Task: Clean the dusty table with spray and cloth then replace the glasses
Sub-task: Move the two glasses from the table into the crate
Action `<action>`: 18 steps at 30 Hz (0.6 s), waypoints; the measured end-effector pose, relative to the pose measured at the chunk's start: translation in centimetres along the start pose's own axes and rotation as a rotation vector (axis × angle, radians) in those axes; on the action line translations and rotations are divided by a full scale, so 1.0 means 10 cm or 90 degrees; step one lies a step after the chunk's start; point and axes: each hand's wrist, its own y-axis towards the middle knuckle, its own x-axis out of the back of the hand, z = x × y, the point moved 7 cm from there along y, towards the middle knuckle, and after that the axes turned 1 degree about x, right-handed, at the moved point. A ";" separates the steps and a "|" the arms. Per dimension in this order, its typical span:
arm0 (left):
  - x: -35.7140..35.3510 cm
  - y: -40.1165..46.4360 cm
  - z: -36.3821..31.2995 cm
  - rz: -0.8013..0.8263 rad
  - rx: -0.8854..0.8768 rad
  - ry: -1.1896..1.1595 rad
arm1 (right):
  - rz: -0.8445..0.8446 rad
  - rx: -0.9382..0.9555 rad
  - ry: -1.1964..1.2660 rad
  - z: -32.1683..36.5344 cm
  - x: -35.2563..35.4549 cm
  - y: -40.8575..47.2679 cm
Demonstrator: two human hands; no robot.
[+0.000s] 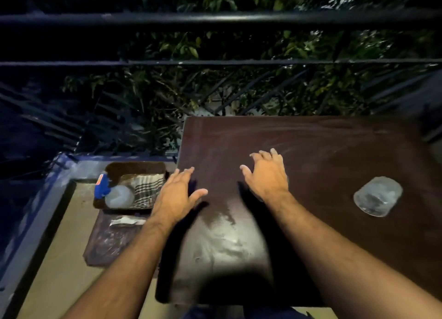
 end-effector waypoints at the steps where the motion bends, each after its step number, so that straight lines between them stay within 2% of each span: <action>1: -0.06 0.04 -0.17 0.010 -0.014 -0.003 | -0.005 -0.010 -0.007 -0.16 0.07 0.00; 10: -0.69 0.20 -1.33 0.104 -0.115 -0.026 | 0.007 -0.056 0.067 -1.23 0.24 -0.21; 14: -0.97 0.25 -1.61 0.132 -0.105 -0.036 | 0.014 -0.066 0.071 -1.53 0.17 -0.27; 18: -1.19 0.32 -1.66 0.133 -0.046 -0.067 | 0.011 -0.073 0.072 -1.75 0.13 -0.29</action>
